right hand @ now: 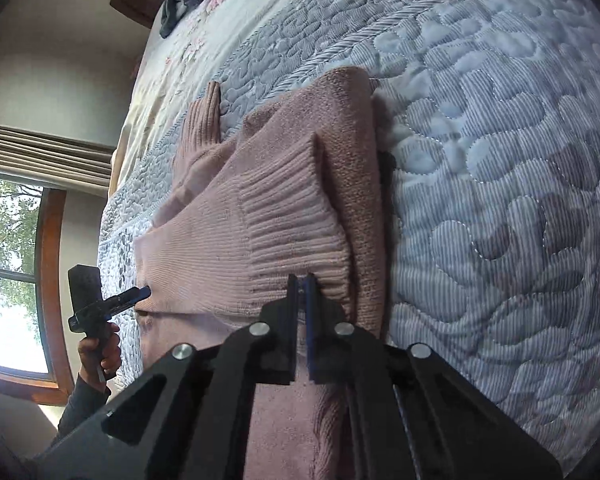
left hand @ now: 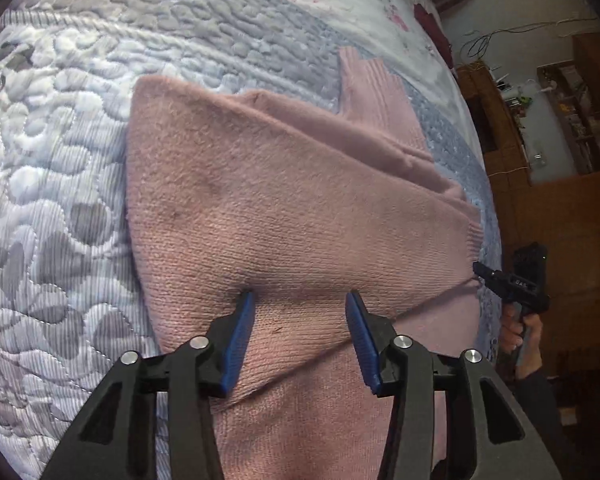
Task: Fold small clothes
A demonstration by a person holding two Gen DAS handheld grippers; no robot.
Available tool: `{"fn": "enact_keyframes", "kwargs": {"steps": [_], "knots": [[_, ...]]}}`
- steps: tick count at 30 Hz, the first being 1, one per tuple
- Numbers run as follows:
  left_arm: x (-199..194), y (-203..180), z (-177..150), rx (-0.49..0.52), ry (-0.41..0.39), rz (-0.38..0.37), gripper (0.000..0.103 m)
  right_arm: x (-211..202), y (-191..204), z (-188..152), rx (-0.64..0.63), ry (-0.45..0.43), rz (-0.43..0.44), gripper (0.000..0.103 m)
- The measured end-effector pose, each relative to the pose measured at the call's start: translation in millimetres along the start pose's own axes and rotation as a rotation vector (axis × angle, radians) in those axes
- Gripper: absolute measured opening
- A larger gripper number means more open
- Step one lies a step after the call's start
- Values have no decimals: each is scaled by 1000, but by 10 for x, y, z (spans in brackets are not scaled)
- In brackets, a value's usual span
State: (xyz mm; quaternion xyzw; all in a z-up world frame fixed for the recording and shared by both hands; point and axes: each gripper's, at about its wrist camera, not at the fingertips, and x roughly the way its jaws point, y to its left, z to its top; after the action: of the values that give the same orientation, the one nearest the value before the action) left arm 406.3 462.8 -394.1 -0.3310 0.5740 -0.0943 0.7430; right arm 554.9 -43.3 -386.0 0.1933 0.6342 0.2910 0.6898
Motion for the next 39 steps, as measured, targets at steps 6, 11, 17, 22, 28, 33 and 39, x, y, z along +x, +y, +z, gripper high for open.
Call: {"fn": "enact_keyframes", "kwargs": {"steps": [6,11,17,22,28,33,39], "knots": [[-442,-209,501,70,-92,-72,62,-182,518,447,-85,-42,70,30],[-499,-234,1265,29,-156,-101,73,246,820,1095,-52,-13,81,31],[71,-248,1873,7,-118,-126,73,826,1049,1635,-49,11,46,34],[609,-294,2132,19,-78,-124,73,1238,1049,1812,-67,25,9,34],[925,-468,2361,68,-66,-136,62,1503,1055,1919,-78,15,6,34],[1017,-645,2402,139,-23,-95,15,1605,1142,2002,-95,7,32,32],[545,-834,2245,208,-130,-121,11,1247,1382,1849,-194,-77,48,7]]}}
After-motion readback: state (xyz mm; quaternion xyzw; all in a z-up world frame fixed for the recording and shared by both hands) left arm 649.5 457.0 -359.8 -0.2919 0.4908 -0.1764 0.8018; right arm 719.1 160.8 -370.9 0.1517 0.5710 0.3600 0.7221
